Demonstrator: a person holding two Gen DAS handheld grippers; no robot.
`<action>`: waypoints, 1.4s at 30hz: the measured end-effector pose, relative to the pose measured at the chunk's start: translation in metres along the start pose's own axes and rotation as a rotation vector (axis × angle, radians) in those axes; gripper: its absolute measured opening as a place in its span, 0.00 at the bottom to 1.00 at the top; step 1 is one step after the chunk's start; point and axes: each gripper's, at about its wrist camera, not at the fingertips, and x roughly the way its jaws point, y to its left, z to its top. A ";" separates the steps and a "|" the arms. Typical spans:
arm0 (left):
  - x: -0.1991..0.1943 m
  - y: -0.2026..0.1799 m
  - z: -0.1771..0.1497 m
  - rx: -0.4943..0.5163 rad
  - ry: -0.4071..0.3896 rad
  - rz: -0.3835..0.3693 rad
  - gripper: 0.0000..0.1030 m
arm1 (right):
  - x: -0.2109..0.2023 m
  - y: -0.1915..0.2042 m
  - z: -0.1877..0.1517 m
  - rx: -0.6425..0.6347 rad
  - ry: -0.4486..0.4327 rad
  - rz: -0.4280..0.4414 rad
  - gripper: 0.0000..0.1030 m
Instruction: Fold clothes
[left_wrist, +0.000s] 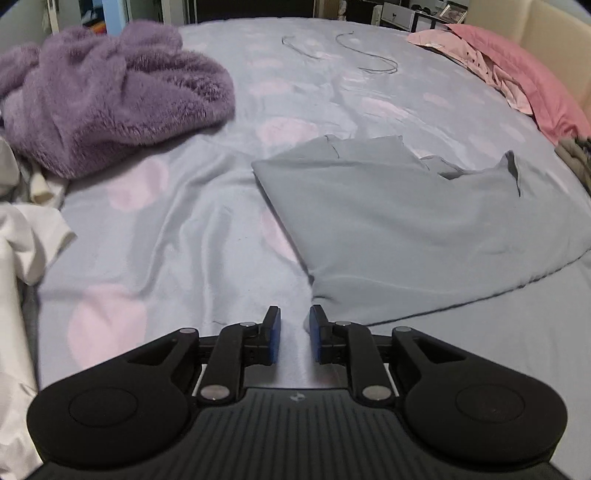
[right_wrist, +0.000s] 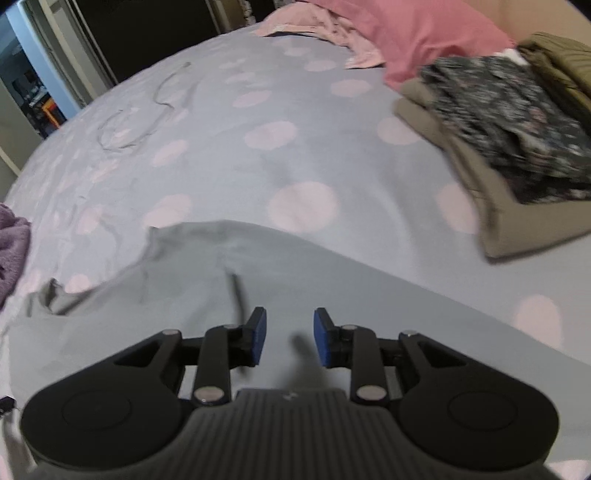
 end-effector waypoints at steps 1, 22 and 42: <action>-0.003 0.002 0.000 -0.027 0.001 -0.001 0.15 | -0.004 -0.009 -0.002 -0.001 0.000 -0.019 0.30; -0.087 -0.044 -0.019 -0.059 -0.131 -0.008 0.32 | -0.083 -0.226 -0.049 0.345 -0.047 -0.289 0.38; -0.078 -0.049 -0.022 -0.065 -0.115 -0.027 0.32 | -0.081 -0.285 -0.092 0.372 0.037 -0.445 0.36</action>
